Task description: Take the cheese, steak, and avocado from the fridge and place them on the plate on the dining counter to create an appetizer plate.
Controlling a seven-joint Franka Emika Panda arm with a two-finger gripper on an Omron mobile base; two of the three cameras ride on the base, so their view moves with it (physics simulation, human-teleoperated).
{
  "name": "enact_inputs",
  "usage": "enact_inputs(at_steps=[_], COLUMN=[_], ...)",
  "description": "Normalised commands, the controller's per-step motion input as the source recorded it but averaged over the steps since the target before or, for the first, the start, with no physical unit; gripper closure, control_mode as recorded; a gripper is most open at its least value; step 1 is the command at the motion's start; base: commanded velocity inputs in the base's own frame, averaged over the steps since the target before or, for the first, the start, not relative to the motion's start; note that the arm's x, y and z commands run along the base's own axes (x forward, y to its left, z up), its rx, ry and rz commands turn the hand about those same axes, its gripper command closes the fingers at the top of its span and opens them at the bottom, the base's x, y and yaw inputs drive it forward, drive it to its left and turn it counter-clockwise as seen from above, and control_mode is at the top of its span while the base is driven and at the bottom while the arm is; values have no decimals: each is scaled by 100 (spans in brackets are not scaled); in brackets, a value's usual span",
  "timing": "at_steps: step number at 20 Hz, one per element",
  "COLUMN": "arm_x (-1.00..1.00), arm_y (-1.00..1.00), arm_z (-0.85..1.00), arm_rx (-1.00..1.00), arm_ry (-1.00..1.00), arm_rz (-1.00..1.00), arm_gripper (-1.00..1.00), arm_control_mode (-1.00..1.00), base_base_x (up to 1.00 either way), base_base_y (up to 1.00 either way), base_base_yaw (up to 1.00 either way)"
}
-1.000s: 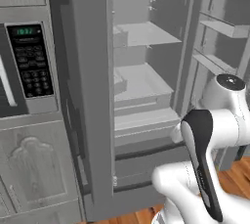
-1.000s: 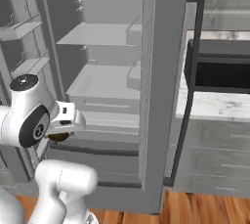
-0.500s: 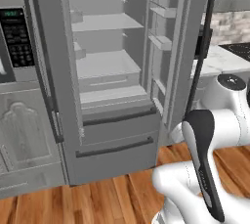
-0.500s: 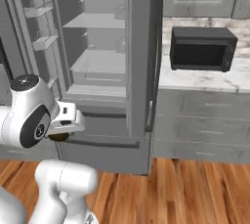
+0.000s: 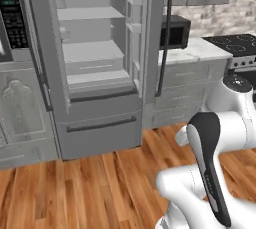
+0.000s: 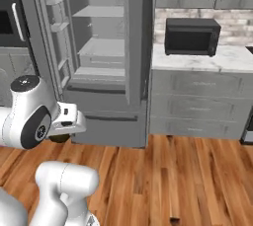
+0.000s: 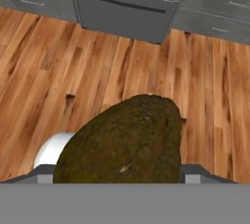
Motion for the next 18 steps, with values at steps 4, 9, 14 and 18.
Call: enact_inputs(at_steps=[4, 9, 14, 18], arm_x=[0, 0, 0, 0], arm_y=[0, 0, 0, 0], arm_z=[0, 0, 0, 0], arm_rx=[0, 0, 0, 0], arm_ry=[0, 0, 0, 0], arm_rz=[0, 0, 0, 0], arm_gripper=[100, 100, 100, 100], arm_control_mode=[100, 100, 100, 100], base_base_x=[-100, -100, -100, -100], base_base_y=[-27, -33, -43, -62], base_base_yaw=[0, 0, 0, -3])
